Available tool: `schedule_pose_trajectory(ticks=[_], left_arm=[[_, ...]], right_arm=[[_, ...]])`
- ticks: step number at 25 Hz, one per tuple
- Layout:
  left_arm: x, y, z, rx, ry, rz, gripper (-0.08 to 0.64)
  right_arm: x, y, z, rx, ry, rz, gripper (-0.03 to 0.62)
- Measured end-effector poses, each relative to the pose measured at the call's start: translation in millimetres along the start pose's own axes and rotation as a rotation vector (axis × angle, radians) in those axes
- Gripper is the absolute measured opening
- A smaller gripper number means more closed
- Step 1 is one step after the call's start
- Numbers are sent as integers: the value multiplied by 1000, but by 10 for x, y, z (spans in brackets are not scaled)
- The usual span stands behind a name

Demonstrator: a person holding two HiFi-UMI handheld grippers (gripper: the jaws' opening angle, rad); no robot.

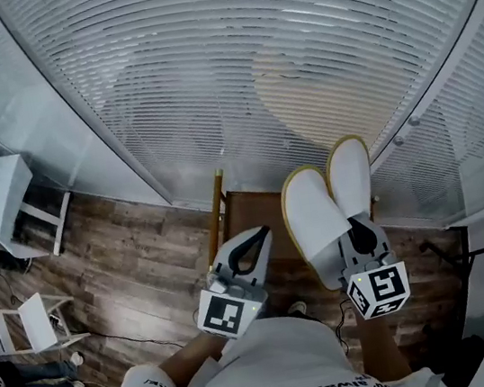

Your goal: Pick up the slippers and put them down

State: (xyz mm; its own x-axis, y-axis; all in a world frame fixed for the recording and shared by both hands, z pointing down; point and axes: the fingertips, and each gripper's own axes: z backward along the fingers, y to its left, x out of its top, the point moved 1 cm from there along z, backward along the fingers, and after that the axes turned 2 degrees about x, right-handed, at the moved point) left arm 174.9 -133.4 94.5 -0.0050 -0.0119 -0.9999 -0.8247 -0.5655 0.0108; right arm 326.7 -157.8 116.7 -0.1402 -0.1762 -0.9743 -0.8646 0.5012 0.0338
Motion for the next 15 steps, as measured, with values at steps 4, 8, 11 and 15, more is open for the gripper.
schedule_pose_trajectory(ticks=[4, 8, 11, 15], left_arm=[[122, -30, 129, 0, 3, -10, 11], [223, -59, 247, 33, 10, 40, 11], [341, -73, 377, 33, 3, 39, 11], [398, -114, 451, 33, -10, 39, 11]], right_arm=[[172, 21, 192, 13, -42, 11, 20], [297, -57, 408, 35, -51, 15, 21], [400, 3, 560, 59, -51, 22, 21], [452, 109, 682, 95, -60, 26, 20]])
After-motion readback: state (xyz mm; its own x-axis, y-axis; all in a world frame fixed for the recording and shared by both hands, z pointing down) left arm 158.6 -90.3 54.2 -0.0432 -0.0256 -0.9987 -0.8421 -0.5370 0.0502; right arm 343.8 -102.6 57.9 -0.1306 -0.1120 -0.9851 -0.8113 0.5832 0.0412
